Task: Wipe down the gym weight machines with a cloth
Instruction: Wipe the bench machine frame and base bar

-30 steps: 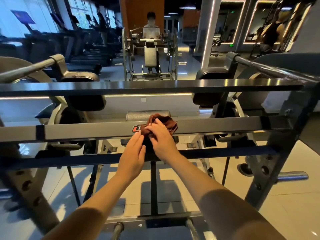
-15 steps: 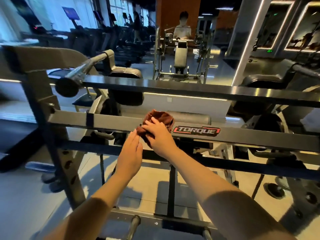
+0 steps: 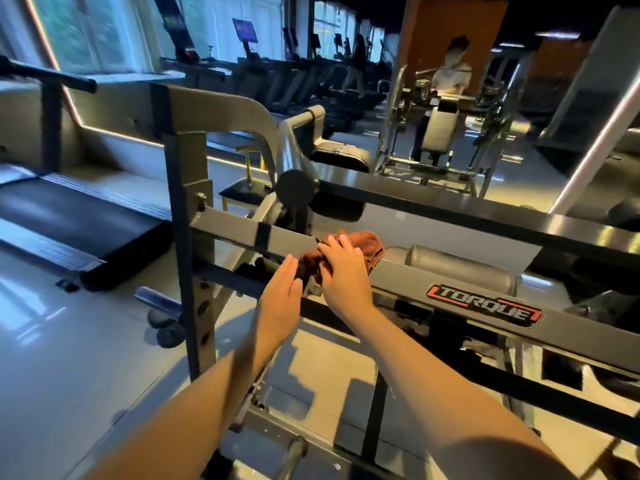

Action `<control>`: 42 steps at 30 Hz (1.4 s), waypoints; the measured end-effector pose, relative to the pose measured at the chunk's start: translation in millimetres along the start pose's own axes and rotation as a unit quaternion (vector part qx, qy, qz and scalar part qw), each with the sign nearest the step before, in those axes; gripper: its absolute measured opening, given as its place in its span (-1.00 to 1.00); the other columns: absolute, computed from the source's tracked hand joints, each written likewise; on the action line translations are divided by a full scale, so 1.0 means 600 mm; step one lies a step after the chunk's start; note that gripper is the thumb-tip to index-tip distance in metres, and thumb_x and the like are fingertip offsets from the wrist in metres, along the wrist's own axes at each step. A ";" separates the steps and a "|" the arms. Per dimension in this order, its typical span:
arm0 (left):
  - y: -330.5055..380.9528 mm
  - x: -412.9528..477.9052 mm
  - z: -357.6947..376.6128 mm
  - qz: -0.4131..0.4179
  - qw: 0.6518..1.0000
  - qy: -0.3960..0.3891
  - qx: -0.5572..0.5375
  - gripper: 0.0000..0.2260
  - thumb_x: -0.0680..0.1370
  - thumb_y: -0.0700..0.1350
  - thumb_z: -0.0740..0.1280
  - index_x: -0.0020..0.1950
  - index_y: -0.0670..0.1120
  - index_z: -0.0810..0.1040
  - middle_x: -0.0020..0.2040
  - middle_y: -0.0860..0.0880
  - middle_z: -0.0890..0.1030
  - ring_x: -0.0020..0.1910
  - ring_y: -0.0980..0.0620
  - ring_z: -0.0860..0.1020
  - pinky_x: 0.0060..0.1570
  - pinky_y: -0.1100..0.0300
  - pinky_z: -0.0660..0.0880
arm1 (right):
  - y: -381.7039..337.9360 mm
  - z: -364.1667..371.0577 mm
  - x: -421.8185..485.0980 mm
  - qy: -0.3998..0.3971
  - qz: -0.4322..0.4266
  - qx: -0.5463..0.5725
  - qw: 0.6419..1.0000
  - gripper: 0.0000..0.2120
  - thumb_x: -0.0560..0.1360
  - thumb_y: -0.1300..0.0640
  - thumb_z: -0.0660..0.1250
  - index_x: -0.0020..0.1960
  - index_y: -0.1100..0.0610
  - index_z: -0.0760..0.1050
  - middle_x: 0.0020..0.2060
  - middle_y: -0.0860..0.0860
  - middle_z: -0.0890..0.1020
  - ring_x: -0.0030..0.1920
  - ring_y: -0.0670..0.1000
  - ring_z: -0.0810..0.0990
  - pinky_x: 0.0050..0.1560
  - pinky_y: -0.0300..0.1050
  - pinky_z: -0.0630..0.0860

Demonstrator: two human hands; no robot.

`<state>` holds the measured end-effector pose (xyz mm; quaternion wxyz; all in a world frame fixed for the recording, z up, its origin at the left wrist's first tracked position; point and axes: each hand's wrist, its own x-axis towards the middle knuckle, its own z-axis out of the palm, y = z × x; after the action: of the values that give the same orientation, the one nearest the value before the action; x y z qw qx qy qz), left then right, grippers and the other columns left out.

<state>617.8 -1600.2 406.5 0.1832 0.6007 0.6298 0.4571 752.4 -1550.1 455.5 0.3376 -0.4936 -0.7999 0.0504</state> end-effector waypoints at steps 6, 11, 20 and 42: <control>-0.067 0.032 -0.075 0.009 0.999 0.014 -0.040 -0.75 0.71 -0.01 0.17 0.36 0.11 0.52 0.24 0.13 0.61 0.21 0.26 0.55 0.26 0.21 0.50 | -0.076 0.073 0.030 -0.018 -0.050 0.026 0.998 -0.64 0.56 0.26 0.31 0.33 0.08 0.57 0.33 0.01 0.56 0.42 0.10 0.39 0.43 0.11 0.29; -0.106 0.075 -0.167 -0.016 0.996 0.008 -0.093 -0.72 0.72 -0.18 0.08 0.36 -0.02 0.48 0.21 0.03 0.55 0.20 0.06 0.52 0.14 0.25 0.43 | -0.187 0.161 0.049 -0.051 0.025 0.126 0.990 -0.63 0.58 0.32 0.26 0.38 0.27 0.52 0.37 0.20 0.52 0.42 0.08 0.42 0.43 -0.43 0.13; -0.203 0.088 -0.276 -0.085 0.979 -0.095 -0.157 -0.69 0.73 -0.02 0.10 0.48 0.13 0.36 0.25 0.12 0.48 0.21 0.17 0.48 0.05 0.38 0.39 | -0.292 0.251 0.034 -0.017 0.173 0.249 0.953 -0.68 0.66 0.18 0.25 0.37 -0.01 0.54 0.24 -0.09 0.61 0.18 -0.18 0.50 0.30 -0.26 0.43; -0.370 -0.108 -0.206 -0.342 0.918 -0.039 -0.199 -0.80 0.71 0.03 0.12 0.17 0.04 0.52 0.01 -0.02 0.60 0.01 0.03 0.59 0.01 0.08 0.62 | -0.282 0.422 -0.168 -0.133 0.348 0.372 0.850 -0.75 0.66 0.12 0.25 0.31 -0.02 0.54 0.09 -0.13 0.56 0.06 -0.18 0.52 -0.08 -0.43 0.44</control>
<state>404.2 -1673.0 272.7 0.4681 0.3173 0.6852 0.4590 503.6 -1655.2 281.7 0.3466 -0.5655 -0.5344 0.5240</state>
